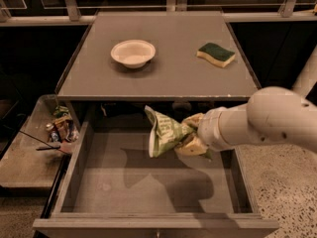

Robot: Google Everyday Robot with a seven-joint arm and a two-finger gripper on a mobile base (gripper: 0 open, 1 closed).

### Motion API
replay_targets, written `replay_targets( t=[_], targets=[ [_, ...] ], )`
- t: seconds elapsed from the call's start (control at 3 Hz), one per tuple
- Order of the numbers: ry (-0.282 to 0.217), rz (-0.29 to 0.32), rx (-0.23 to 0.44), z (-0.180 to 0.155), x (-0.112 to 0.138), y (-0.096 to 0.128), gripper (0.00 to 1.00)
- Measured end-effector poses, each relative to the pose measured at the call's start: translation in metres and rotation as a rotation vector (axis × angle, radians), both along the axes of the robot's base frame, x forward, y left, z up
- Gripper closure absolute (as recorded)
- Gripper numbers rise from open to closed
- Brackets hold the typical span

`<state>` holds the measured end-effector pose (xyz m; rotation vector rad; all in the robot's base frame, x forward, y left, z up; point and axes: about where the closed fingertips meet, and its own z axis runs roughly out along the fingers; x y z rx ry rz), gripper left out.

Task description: Pick green jalapeno chip bag from top drawer and place on counter

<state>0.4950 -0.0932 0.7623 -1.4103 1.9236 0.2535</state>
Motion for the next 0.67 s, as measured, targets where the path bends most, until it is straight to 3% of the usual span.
replay_targets(
  t=[0.67],
  targets=[
    [-0.062,-0.149,0.049,0.105,0.058,-0.075,1.0]
  ],
)
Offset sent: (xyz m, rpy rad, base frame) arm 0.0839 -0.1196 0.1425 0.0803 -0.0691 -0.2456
